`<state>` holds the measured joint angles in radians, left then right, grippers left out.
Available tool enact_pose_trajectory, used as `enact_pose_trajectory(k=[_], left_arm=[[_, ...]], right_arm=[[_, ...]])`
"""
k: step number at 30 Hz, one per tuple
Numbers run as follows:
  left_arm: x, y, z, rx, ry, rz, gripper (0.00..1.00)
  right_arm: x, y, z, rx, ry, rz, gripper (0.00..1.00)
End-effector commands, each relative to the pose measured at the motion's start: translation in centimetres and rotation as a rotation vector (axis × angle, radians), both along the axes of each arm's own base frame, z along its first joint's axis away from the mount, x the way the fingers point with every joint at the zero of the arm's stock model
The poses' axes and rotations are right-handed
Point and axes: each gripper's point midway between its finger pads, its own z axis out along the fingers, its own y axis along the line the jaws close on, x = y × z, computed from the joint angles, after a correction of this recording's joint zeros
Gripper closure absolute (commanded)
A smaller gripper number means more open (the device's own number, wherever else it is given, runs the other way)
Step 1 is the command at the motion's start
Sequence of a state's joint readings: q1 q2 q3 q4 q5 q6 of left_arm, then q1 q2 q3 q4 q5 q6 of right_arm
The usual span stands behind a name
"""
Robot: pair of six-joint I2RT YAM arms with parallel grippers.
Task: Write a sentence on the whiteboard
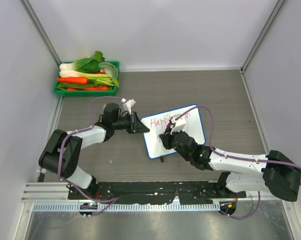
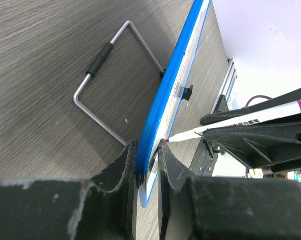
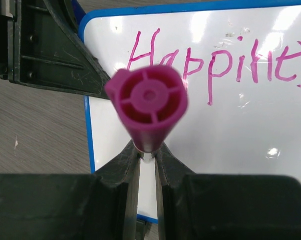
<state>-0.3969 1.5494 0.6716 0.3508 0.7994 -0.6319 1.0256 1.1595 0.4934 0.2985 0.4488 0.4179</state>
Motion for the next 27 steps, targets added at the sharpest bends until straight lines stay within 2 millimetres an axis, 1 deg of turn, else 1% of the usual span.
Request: enact_pose_trajectory(k=[1, 8, 12, 13, 14, 16, 17, 19, 23, 27], left_arm=[[0.7, 1.6, -4.2, 0.157, 0.023, 0.078, 1.0], [0.7, 1.6, -4.3, 0.159, 0.025, 0.078, 1.0], [0.6, 1.6, -4.3, 0.159, 0.026, 0.075, 1.0], [0.7, 1.6, -4.3, 0.159, 0.023, 0.078, 1.0], [0.8, 1.6, -4.2, 0.159, 0.023, 0.078, 1.0], [0.7, 1.6, -4.3, 0.159, 0.023, 0.078, 1.0], [0.7, 1.6, -4.2, 0.157, 0.023, 0.077, 1.0], [0.7, 1.6, -4.2, 0.157, 0.022, 0.078, 1.0], [0.7, 1.6, -4.2, 0.158, 0.022, 0.078, 1.0], [0.7, 1.6, -4.3, 0.158, 0.024, 0.077, 1.0]], right_arm=[[0.0, 0.3, -0.6, -0.008, 0.017, 0.006, 0.99], [0.3, 1.6, 1.0, 0.062, 0.008, 0.012, 0.99], [0.1, 2.2, 2.7, 0.122, -0.002, 0.031, 0.99], [0.1, 2.3, 3.4, 0.144, -0.014, 0.034, 0.99], [0.1, 2.3, 3.7, 0.154, -0.016, 0.037, 0.99], [0.1, 2.0, 5.2, 0.193, -0.04, 0.03, 0.99], [0.2, 1.9, 5.5, 0.198, -0.047, 0.025, 0.99], [0.7, 1.2, 6.5, 0.199, -0.072, -0.01, 0.99], [1.8, 0.2, 7.2, 0.158, -0.111, -0.065, 0.99], [2.7, -0.2, 6.9, 0.116, -0.113, -0.101, 0.99]])
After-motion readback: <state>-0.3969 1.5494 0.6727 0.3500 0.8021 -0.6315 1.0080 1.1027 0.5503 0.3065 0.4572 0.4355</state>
